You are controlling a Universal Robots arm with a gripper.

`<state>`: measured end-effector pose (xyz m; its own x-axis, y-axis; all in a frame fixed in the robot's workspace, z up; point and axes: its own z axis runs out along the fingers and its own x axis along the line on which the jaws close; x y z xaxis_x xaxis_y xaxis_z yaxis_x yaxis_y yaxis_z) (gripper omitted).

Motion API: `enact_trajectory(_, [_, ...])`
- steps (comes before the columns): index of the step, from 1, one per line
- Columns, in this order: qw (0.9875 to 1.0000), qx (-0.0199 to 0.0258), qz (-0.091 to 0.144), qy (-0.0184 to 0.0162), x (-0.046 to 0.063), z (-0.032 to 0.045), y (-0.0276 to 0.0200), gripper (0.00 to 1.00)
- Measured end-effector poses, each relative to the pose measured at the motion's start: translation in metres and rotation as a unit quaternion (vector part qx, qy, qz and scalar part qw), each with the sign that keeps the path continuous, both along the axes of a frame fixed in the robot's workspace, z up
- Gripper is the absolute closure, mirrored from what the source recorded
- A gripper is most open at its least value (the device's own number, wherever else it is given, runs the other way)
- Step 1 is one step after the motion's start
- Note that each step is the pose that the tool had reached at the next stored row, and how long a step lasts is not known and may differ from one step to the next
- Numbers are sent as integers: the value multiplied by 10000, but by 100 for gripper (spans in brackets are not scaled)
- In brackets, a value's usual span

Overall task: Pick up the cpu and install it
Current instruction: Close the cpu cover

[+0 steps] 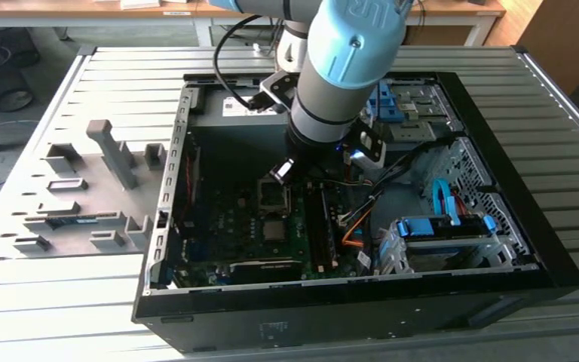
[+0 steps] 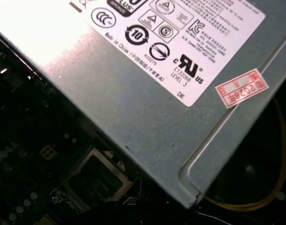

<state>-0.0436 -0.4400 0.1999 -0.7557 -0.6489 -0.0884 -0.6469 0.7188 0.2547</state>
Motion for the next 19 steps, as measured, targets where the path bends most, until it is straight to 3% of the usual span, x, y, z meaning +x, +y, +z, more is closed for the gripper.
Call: enact_trajectory(19, [10000,1,-1,-3,-24,-46,4,90])
